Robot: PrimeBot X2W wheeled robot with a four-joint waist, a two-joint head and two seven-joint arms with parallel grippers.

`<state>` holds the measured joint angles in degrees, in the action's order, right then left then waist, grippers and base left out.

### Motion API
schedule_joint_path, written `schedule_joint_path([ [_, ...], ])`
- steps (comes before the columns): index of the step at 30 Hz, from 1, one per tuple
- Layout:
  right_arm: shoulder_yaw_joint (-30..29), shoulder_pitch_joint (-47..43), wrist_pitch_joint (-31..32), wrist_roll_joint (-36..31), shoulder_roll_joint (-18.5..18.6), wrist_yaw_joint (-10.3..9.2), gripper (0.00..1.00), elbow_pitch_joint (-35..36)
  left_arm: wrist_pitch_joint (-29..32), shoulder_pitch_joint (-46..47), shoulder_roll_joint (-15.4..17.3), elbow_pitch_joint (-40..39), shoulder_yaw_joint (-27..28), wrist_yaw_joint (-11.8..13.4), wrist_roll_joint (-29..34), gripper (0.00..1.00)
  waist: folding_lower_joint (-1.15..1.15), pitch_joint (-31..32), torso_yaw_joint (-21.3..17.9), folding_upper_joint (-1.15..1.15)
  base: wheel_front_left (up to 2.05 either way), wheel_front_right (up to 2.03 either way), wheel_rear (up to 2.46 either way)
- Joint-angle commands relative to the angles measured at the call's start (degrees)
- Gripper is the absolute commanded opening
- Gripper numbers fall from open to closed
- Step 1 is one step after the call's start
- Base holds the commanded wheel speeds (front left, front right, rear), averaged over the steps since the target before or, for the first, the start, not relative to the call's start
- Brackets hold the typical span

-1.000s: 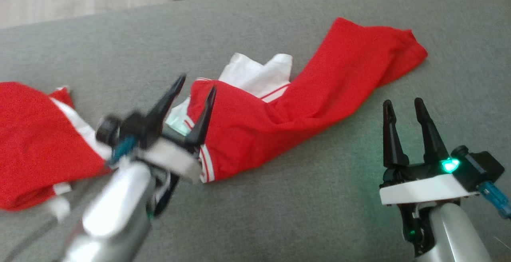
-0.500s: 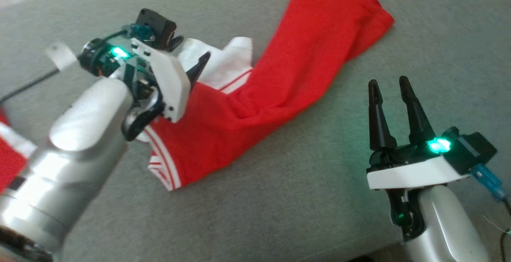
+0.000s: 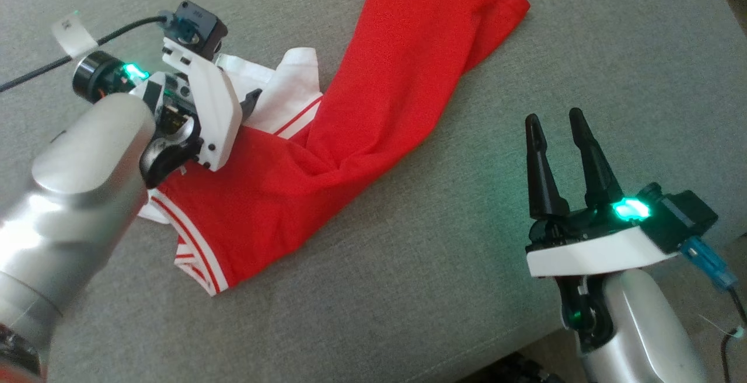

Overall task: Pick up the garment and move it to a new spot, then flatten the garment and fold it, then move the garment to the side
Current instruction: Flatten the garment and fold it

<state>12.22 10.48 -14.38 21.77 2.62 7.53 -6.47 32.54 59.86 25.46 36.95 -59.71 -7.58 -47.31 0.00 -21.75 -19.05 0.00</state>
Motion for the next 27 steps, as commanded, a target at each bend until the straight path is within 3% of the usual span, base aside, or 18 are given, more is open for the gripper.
schedule_joint_path([
  [1,0.91,1.44,-0.62,0.43,0.26,-0.04,1.00,2.03,1.63,1.67,2.24,0.21,-0.08,0.09,-0.27,1.00,0.00,-0.21,-0.24,0.00,0.00,0.00,0.00],
  [4,0.79,1.47,-0.62,0.47,0.26,-0.04,1.00,2.06,2.68,2.25,2.82,0.13,-2.09,0.09,-1.17,0.00,0.00,-0.39,-0.43,0.00,0.00,0.00,0.00],
  [9,0.39,1.79,-0.62,0.67,0.26,-0.04,1.00,2.02,-1.55,3.84,3.00,1.11,-2.05,0.09,-1.77,0.00,0.00,-0.50,-0.38,0.00,0.00,0.00,0.00],
  [12,0.58,1.89,-0.62,0.79,0.26,-0.04,1.00,1.98,-8.72,5.82,2.09,3.53,-0.75,0.61,-0.05,0.00,0.00,-0.32,-0.27,0.00,0.00,0.00,0.00],
  [20,0.94,1.87,-0.62,1.03,0.26,-0.04,1.00,1.90,-22.91,10.51,-0.19,9.50,2.11,4.01,3.14,0.00,0.00,0.05,-0.63,0.00,0.00,0.00,0.00],
  [27,0.72,1.84,-0.62,0.98,0.26,-0.04,1.00,1.85,-40.08,16.91,-1.88,12.58,4.25,7.79,7.67,0.00,0.00,0.33,-0.71,0.00,0.00,0.00,0.00],
])
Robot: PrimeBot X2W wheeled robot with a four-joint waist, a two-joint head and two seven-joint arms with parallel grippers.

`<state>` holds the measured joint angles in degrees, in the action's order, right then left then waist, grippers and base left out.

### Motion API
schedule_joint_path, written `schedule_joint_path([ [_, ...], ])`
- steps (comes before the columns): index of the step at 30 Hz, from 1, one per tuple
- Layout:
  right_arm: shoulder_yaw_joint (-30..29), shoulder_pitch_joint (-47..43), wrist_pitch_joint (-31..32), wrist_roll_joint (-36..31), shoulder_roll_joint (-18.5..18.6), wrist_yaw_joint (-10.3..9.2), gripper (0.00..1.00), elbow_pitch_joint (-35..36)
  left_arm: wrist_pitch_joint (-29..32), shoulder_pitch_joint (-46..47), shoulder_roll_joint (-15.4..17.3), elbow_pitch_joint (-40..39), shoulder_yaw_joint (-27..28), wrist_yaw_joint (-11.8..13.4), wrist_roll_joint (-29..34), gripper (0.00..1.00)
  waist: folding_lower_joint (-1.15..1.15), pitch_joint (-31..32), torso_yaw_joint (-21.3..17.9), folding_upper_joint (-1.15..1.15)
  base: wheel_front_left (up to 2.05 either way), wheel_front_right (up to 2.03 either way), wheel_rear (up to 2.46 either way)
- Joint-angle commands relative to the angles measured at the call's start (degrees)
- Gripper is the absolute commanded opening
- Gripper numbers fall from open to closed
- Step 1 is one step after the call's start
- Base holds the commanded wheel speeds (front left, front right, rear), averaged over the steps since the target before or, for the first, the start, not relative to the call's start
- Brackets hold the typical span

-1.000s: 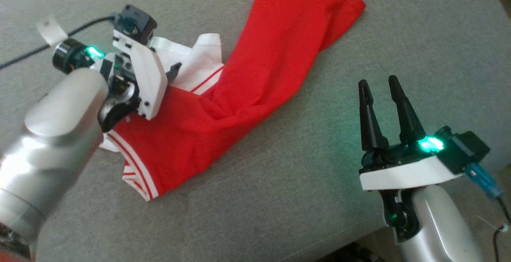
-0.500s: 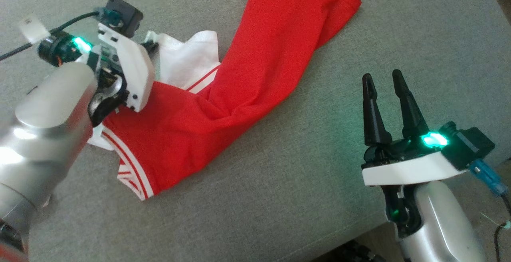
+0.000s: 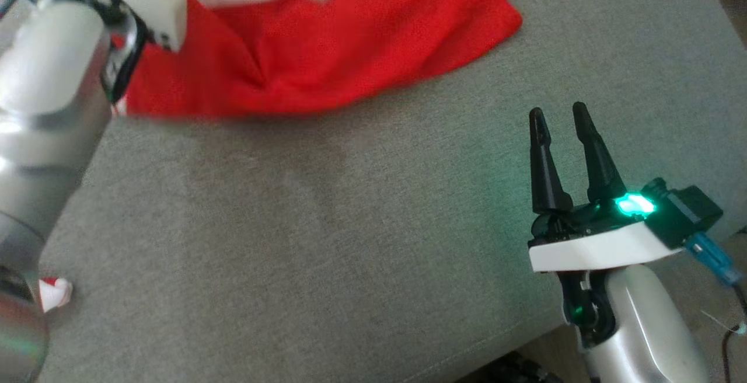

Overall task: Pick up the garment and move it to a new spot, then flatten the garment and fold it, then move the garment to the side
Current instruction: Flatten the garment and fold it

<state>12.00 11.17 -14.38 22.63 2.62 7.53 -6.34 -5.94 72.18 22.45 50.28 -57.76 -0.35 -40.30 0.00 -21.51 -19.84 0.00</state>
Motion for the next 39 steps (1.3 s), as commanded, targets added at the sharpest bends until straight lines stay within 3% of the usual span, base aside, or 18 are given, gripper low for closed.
schedule_joint_path([
  [1,0.82,1.14,-0.62,0.05,0.26,-0.04,1.00,1.68,-4.17,5.52,0.71,-0.59,2.48,0.94,1.33,0.00,0.00,0.24,0.24,0.00,0.00,0.00,0.00],
  [6,0.15,0.98,-0.62,-0.54,0.26,-0.04,1.00,1.51,-8.60,8.78,-1.24,-2.24,2.96,1.12,4.29,0.00,0.00,0.93,1.60,0.00,0.00,0.00,0.00],
  [12,-1.03,0.84,-0.62,-1.53,0.26,-0.04,1.00,1.12,-9.03,7.46,-2.67,-7.95,2.84,-0.48,8.46,0.00,0.00,2.86,4.91,0.00,0.00,0.00,0.00],
  [18,-2.60,-0.01,-0.62,-2.32,0.26,-0.04,1.00,0.55,-9.05,0.48,-0.60,-10.92,1.21,-1.62,9.20,0.00,0.00,5.67,8.52,0.00,0.00,0.00,0.00],
  [24,-4.25,-2.10,-0.62,-3.16,0.26,-0.04,1.00,-0.30,-7.59,-7.69,3.47,-15.72,-1.11,-0.83,8.87,0.00,0.00,8.94,12.62,0.00,0.00,0.00,0.00],
  [28,-5.25,-3.29,-0.62,-3.82,0.26,-0.04,1.00,-0.91,-3.75,-13.71,5.94,-21.69,-4.38,-1.45,8.56,0.00,0.00,10.97,15.39,0.00,0.00,0.00,0.00],
  [35,-5.30,-4.14,-0.62,-4.55,0.26,-0.04,1.00,-1.42,10.56,-24.05,10.22,-34.66,-12.63,-3.74,7.03,0.00,0.00,13.86,18.89,0.00,0.00,0.00,0.00],
  [39,-4.64,-4.52,-0.62,-4.75,0.26,-0.04,1.00,-1.64,17.07,-28.57,11.30,-41.94,-14.27,-4.05,6.16,0.00,0.00,14.98,19.64,0.00,0.00,0.00,0.00],
])
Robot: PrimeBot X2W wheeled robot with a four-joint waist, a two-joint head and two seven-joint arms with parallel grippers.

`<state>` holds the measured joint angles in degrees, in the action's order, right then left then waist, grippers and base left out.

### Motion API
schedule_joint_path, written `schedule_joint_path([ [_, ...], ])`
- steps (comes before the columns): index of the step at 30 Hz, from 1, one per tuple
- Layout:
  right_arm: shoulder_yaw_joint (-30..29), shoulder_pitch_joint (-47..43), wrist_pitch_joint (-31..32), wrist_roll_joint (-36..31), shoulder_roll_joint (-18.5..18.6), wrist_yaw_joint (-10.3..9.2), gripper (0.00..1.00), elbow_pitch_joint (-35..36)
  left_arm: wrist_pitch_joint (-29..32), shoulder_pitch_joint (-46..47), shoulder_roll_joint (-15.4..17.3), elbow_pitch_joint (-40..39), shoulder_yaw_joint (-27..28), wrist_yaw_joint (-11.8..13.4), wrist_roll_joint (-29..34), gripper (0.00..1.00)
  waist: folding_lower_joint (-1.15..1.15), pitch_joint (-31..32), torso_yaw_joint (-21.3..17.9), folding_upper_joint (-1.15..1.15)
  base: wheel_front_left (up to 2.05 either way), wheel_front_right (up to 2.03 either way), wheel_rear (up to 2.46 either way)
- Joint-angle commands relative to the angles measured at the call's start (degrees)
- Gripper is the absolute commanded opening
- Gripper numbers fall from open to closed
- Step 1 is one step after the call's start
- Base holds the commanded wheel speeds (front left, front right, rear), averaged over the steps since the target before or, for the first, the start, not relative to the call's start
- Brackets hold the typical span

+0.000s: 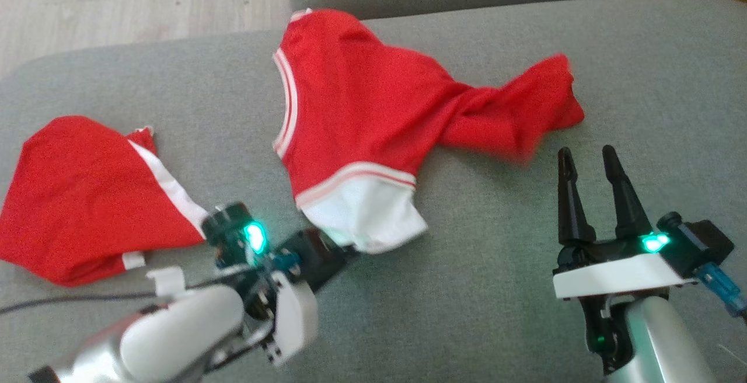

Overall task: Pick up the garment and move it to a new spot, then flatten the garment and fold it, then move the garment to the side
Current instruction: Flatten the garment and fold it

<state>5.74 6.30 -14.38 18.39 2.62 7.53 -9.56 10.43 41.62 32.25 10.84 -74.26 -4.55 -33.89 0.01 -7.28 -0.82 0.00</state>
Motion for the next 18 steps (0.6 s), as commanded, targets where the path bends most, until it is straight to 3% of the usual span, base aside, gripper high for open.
schedule_joint_path([
  [1,1.76,0.26,-0.62,-0.56,0.26,-0.04,1.00,1.53,1.60,1.15,1.44,-3.88,2.06,0.36,-0.31,0.00,-0.01,0.92,0.69,0.00,0.00,0.00,0.00],
  [12,2.60,-0.50,-0.62,-1.06,0.26,-0.04,1.00,1.24,2.84,-2.19,-0.04,-8.75,2.16,4.23,-0.19,0.00,-0.01,2.09,-0.20,0.00,0.00,0.00,0.00],
  [13,2.62,-0.51,-0.62,-1.11,0.26,-0.04,1.00,1.23,2.34,-2.48,-0.08,-8.64,2.47,4.99,-0.13,0.44,-0.01,2.10,-0.41,0.00,0.00,0.00,0.00],
  [14,2.69,-0.50,-0.62,-1.13,0.26,-0.04,1.00,1.25,1.82,-2.84,-0.13,-8.37,2.84,5.88,-0.10,1.00,-0.01,2.08,-0.67,0.00,0.00,0.00,0.00],
  [18,2.50,-0.53,-0.62,-1.05,0.26,-0.04,1.00,1.79,-3.03,-4.79,-0.50,-7.11,5.98,10.42,-0.76,1.00,-0.01,1.85,-1.92,0.00,0.00,0.00,0.00],
])
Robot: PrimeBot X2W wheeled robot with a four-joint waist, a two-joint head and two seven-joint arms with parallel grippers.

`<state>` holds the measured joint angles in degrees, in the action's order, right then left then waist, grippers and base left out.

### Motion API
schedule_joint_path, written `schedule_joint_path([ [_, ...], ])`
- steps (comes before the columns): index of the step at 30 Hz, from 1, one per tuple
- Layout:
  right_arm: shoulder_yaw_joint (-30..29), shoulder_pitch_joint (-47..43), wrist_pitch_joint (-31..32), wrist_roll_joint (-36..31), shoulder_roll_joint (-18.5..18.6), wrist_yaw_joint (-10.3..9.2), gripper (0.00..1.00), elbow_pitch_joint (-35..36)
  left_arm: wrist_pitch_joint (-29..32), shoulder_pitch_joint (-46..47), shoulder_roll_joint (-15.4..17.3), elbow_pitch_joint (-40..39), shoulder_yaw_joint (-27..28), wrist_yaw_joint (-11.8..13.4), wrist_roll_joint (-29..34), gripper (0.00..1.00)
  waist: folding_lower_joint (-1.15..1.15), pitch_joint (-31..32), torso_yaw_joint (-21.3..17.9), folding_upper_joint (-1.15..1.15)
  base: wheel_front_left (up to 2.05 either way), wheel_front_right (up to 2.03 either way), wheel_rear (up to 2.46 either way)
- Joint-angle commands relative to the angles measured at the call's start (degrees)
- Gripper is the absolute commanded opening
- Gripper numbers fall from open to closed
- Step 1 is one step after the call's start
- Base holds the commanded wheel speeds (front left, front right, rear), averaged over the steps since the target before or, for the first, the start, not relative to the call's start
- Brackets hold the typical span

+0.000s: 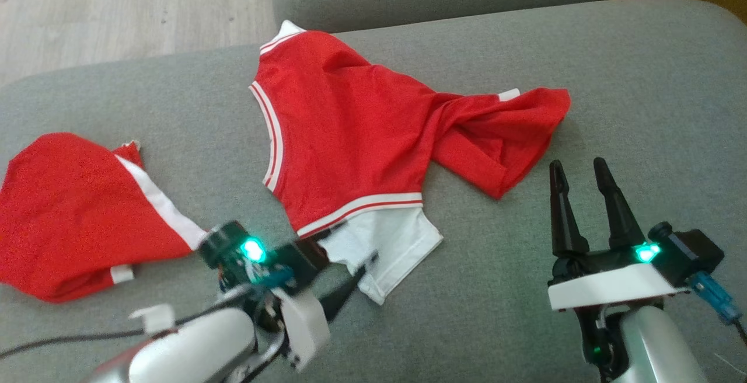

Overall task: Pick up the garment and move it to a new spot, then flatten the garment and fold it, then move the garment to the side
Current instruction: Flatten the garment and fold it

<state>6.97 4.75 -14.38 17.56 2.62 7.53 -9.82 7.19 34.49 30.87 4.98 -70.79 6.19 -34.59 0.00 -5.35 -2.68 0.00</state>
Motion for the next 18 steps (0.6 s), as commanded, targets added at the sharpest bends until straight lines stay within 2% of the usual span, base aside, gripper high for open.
schedule_joint_path([
  [1,1.17,1.02,-0.62,-0.17,0.26,-0.04,1.00,2.28,-1.83,1.91,0.59,-1.02,4.02,1.23,-0.42,1.00,0.00,-0.14,-0.24,0.00,0.00,0.00,0.00],
  [4,0.56,0.78,-0.62,-0.20,0.26,-0.04,1.00,2.95,-9.95,0.24,-0.81,-0.12,9.98,6.96,-1.89,1.00,0.00,-0.19,-0.52,0.00,0.00,0.00,0.00],
  [7,-0.43,0.38,-0.62,-0.21,0.26,-0.04,1.00,3.64,-18.69,-2.14,-2.55,0.85,16.16,11.68,-3.89,1.00,0.00,-0.08,-0.21,0.00,0.00,0.00,0.00],
  [10,-1.09,-0.03,-0.62,-0.11,0.26,-0.04,1.00,5.07,-21.84,-5.33,-5.07,0.99,22.97,14.66,-5.88,1.00,0.00,-0.15,0.69,0.00,0.00,0.00,0.00],
  [13,-1.94,-0.50,-0.62,-0.58,0.26,-0.04,1.00,6.09,-22.14,-9.49,-8.65,-1.34,30.82,15.04,-3.90,1.00,0.00,-0.33,1.83,0.00,0.00,0.00,0.00],
  [14,-2.15,-0.71,-0.62,-1.08,0.26,-0.04,1.00,6.51,-22.16,-13.44,-11.50,-2.65,35.93,13.94,-1.55,1.00,0.00,-0.44,2.39,0.00,0.00,0.00,0.00],
  [16,-2.17,-0.89,-0.62,-1.54,0.26,-0.04,1.00,6.83,-22.17,-17.60,-14.99,-3.08,41.17,12.13,0.14,1.00,0.00,-0.56,2.80,0.00,0.00,0.00,0.00],
  [18,-2.10,-1.05,-0.62,-1.90,0.26,-0.04,1.00,7.05,-22.17,-20.75,-17.59,-2.37,44.93,9.28,2.75,1.00,0.00,-0.71,3.03,0.00,0.00,0.00,0.00],
])
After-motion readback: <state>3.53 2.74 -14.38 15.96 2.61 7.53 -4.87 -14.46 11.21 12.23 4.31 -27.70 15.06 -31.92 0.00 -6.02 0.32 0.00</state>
